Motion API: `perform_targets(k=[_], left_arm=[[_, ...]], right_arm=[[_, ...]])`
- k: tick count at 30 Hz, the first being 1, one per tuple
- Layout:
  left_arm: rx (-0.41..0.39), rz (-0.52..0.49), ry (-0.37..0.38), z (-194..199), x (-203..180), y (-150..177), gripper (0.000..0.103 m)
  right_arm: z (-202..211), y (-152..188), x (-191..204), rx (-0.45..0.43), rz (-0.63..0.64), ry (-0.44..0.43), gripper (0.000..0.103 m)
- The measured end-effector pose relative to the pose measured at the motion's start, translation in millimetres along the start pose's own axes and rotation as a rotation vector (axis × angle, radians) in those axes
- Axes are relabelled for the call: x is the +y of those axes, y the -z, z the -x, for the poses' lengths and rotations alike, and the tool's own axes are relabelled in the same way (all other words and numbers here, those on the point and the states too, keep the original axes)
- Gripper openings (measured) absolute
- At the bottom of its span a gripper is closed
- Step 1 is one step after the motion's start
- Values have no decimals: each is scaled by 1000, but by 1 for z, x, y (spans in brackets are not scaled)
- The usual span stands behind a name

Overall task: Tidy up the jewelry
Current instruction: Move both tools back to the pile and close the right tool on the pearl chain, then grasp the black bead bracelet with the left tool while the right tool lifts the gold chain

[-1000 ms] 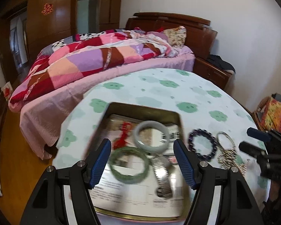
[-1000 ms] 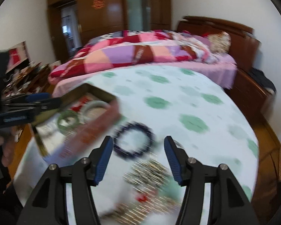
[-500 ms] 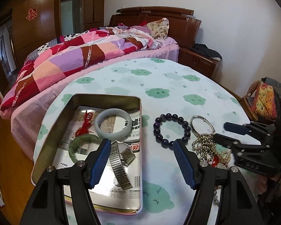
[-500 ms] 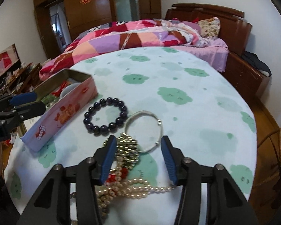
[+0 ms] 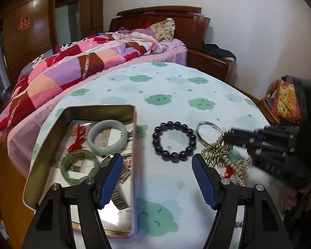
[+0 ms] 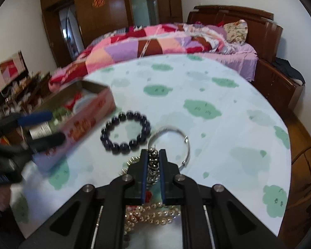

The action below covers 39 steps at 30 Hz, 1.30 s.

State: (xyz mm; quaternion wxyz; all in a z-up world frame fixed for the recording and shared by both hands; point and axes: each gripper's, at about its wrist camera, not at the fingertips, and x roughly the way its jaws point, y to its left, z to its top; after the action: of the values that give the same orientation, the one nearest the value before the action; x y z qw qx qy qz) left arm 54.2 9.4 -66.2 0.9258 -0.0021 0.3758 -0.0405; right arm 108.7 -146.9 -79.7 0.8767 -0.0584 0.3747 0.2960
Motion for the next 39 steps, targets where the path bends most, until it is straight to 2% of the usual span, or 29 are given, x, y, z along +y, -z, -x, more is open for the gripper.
perform_targets(k=[10,19,26,27,28,29,33,39], left_arm=[[24,-77,13,-21,-25,-12,69],[120,-116,43,-62,-38,-17,39],[162,-139,58,-80,-45,-13,36],[172,-129,80,-83,-45,-13,27],[178,-123,86,-85,-44,-13,23],[174,-125,84,-84,-44,-13,14],[166,-127,82,-77,-43,-12,13],[94,-61,118,-44,-32,-18,13]], right_arm=[[21,-18,-9,-88,-70,-22,12],[34,-26,-18,-140,-96,-20,12],[27,-20,-18,-125,-104,-37,12],[25,-20,-17,-121,-103,-39,12],[25,-19,-17,-120,-103,-41,12],[23,-18,-17,-117,-102,-44,12],[24,-17,-15,-118,-100,-47,12],[28,-19,-11,-132,-88,-46,12]])
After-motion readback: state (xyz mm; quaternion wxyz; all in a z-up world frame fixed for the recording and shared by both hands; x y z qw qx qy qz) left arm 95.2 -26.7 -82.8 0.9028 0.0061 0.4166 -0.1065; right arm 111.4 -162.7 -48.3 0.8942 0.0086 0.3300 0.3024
